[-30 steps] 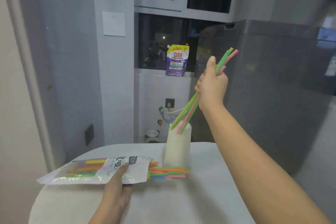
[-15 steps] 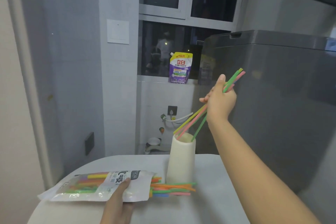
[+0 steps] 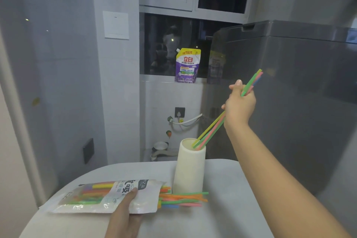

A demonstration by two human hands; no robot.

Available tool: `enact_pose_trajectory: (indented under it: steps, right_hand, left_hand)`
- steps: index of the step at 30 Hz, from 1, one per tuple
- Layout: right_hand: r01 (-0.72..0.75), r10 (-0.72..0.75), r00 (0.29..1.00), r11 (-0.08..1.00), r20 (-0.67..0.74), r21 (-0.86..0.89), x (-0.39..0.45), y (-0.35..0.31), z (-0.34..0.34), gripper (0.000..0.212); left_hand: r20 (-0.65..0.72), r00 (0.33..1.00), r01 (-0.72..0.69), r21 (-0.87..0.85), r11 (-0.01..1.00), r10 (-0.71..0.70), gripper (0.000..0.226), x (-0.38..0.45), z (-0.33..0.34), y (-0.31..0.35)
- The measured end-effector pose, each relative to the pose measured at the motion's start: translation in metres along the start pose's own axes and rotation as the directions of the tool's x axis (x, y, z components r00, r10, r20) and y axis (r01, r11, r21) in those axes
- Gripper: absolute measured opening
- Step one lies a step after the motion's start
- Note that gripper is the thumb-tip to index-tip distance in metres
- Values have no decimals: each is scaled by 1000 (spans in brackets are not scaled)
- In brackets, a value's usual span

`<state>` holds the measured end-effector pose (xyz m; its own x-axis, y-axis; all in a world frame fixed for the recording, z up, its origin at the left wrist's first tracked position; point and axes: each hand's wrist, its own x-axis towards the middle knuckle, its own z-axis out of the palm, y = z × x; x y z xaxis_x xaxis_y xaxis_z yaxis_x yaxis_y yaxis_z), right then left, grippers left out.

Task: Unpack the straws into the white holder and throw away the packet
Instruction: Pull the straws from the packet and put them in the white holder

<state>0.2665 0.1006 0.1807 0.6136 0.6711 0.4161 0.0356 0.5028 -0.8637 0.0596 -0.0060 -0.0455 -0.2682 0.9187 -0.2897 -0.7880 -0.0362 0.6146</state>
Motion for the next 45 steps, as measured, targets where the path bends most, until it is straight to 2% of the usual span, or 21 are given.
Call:
enact_pose_trajectory:
  steps: [5,8,12,16,19,21,24,27,30,35,39,42,45]
  right_hand:
    - [-24,34,982,998,184,-58,-10,12,7,30]
    - [31,30,935,986,352,-164,-23,20,14,32]
    - [58,110,859,950,500,-308,-42,34,13,32]
    - [114,141,808,915,572,-386,-51,50,1,32]
    - [94,121,810,939,574,-330,-56,50,-6,16]
    - [152,55,811,942,582,-300,-59,48,-10,29]
    - [376,-144,801,877,581,-301,-69,44,-18,41]
    - [570,-348,746,775,568,-273,-89,45,-31,23]
    - [637,-412,704,727,578,-257,-117,56,-46,5]
    - [625,-268,667,709,695,-327,-149,81,-71,20]
    - [661,-58,611,587,790,-468,-167,104,-79,38]
    - [643,50,602,562,797,-521,-177,115,-79,39]
    - [674,75,595,496,800,-547,-176,117,-76,41]
  left_hand:
    - [16,1000,1,-9,1000,-1,12,2,-1,0]
    - [16,1000,2,-21,1000,-2,14,2,-2,3]
    - [41,999,1,-28,1000,0,15,1,-4,6]
    - [49,999,-12,-56,998,15,15,1,-5,9]
    - [56,998,-26,-61,998,29,16,-1,-4,11]
    - [48,998,-27,-66,997,31,15,-2,-4,12]
    - [9,1000,-28,-84,996,29,16,-3,-5,14]
    - [11,1000,-19,-93,995,20,14,-3,-6,18]
    - [10,1000,-18,-116,993,19,14,-4,-7,22]
    - [7,1000,-10,-116,993,11,12,-6,-8,25]
    - [5,1000,-29,-93,995,30,18,-5,-7,23]
    - [13,999,-43,-103,994,44,27,-6,-5,21]
    - [19,999,-42,-101,994,45,27,-6,-3,18]
